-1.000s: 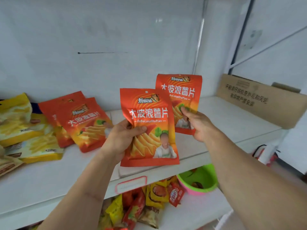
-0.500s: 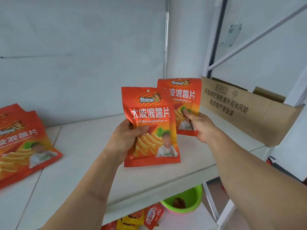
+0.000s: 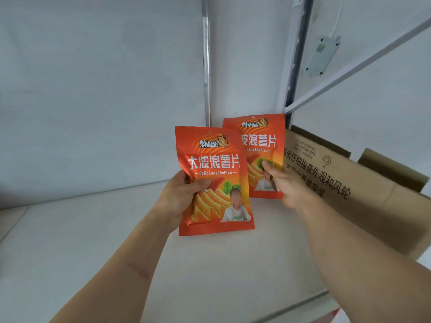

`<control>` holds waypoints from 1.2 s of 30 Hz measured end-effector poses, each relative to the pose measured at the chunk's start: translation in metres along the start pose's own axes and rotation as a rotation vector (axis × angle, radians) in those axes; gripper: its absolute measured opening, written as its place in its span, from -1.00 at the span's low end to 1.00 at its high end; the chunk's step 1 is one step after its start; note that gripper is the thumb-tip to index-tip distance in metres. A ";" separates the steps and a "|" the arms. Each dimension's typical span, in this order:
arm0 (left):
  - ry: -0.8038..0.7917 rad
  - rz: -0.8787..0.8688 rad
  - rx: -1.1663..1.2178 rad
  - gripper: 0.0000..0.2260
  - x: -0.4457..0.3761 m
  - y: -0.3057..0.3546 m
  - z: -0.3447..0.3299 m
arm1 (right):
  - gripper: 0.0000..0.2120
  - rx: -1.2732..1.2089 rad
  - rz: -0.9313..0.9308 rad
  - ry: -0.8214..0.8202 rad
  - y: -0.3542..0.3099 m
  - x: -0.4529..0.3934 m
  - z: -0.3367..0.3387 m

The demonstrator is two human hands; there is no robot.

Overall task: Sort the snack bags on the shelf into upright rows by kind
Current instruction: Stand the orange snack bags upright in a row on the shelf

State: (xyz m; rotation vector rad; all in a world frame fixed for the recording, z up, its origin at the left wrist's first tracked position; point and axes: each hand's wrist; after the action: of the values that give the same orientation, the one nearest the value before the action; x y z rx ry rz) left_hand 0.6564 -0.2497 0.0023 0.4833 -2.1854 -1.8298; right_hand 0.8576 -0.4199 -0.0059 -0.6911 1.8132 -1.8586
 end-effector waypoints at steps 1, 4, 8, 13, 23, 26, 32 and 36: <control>0.015 -0.002 -0.004 -0.70 -0.008 -0.003 -0.006 | -0.73 0.003 -0.003 -0.009 0.001 -0.007 0.005; 0.079 -0.021 -0.015 -0.68 -0.031 -0.012 -0.023 | -0.61 -0.017 -0.002 -0.072 0.003 -0.027 0.016; 0.154 -0.033 -0.001 -0.68 -0.056 -0.025 -0.040 | -0.75 -0.024 0.040 -0.121 0.004 -0.055 0.028; 0.230 -0.022 -0.045 -0.65 -0.080 -0.039 -0.051 | -0.52 -0.058 0.053 -0.209 0.003 -0.073 0.030; 0.393 -0.092 -0.133 -0.73 -0.126 -0.042 -0.069 | -0.50 -0.138 0.118 -0.385 0.011 -0.089 0.027; 0.382 -0.102 -0.122 -0.73 -0.134 -0.042 -0.074 | -0.56 -0.143 0.111 -0.362 0.013 -0.094 0.029; 0.216 0.027 -0.243 -0.53 -0.122 -0.046 -0.057 | -0.77 -0.181 0.143 -0.296 0.014 -0.102 0.026; 0.203 0.071 -0.504 -0.61 -0.123 -0.048 -0.044 | -0.86 -0.181 0.164 -0.288 0.013 -0.109 0.023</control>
State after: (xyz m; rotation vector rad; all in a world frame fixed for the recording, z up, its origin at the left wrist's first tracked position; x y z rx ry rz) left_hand 0.7904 -0.2465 -0.0348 0.4473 -1.5152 -2.0872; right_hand 0.9556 -0.3690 -0.0232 -0.8017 1.8010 -1.4226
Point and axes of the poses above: each hand's wrist, its own x-axis away from the middle knuckle, its own z-axis out of the back of the hand, y = z × x, and after that the axes turned 11 degrees about -y, right-handed
